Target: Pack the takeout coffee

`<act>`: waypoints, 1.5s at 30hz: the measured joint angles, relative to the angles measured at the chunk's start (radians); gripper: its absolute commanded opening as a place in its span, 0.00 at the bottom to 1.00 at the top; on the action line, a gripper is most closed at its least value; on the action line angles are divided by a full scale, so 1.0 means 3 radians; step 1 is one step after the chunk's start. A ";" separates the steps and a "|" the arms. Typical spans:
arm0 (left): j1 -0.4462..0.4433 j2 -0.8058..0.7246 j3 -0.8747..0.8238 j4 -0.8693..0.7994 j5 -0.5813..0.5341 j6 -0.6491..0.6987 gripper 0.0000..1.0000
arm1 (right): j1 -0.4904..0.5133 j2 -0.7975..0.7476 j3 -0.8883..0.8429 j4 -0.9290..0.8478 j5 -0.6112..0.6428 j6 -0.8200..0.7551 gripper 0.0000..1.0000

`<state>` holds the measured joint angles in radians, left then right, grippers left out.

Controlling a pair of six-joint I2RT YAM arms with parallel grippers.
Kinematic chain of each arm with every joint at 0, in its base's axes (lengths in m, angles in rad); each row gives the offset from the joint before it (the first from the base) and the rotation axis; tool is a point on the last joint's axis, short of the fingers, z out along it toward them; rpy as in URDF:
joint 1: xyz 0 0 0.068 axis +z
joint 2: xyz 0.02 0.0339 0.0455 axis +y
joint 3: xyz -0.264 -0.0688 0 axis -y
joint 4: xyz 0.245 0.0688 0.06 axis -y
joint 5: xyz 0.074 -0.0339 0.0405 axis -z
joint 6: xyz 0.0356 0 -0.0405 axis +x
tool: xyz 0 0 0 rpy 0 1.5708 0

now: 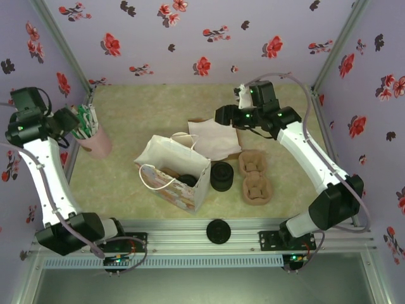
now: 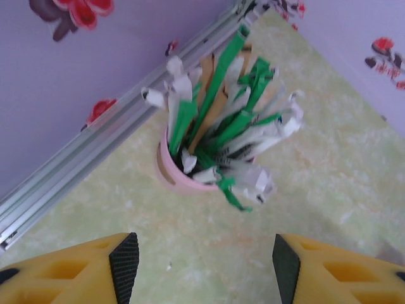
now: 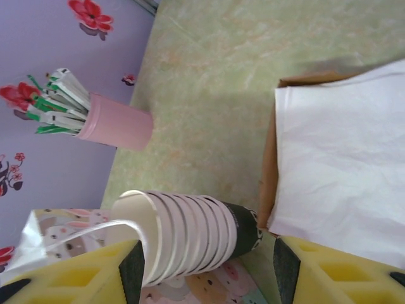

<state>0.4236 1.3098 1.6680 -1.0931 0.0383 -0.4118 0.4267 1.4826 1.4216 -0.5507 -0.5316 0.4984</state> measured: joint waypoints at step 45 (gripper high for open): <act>-0.0275 0.2650 0.2608 -0.1003 -0.0641 0.0346 0.06 | -0.0130 0.0408 -0.0239 0.0278 -0.0164 0.0001 0.57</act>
<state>0.3412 2.1048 2.4504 -1.3941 -0.1539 -0.3080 0.3878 1.6051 1.3499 -0.4671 -0.5808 0.4988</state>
